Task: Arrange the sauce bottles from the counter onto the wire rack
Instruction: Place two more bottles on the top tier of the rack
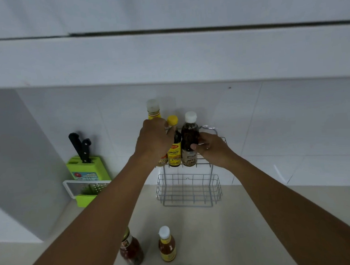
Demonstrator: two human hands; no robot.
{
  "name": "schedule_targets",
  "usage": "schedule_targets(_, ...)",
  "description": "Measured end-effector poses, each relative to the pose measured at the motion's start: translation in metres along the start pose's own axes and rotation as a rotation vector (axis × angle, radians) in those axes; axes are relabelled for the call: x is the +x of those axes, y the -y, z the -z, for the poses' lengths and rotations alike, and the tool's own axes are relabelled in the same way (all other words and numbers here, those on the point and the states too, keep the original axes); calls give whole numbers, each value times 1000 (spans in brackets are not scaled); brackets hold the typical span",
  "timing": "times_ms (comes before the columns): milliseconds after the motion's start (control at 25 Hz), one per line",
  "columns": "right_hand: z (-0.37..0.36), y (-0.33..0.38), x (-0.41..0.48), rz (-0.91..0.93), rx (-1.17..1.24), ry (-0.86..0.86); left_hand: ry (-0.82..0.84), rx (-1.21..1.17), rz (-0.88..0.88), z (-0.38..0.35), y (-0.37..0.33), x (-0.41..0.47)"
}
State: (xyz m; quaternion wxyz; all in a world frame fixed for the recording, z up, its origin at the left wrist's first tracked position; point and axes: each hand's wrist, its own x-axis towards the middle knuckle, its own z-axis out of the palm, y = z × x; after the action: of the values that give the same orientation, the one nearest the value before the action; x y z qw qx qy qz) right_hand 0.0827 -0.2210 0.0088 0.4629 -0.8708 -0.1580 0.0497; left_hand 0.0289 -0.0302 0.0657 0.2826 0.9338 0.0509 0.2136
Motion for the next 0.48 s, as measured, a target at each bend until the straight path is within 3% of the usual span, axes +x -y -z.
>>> schedule_targets(160,1,-6,-14,-34,161,43,-56,-58,-60,13,1,-14)
schedule_targets(240,-3,-6,-28,-23,154,-101,-178,-183,-141,32,7,-33)
schedule_targets(360,-21,1,-63,198,108,-501,-213,-366,-160,59,40,-67)
schedule_targets(400,-33,6,-76,297,70,-559,-197,-435,-105,65,59,-80)
schedule_targets(480,-63,17,-100,450,17,-489,-161,-557,61,62,109,-106)
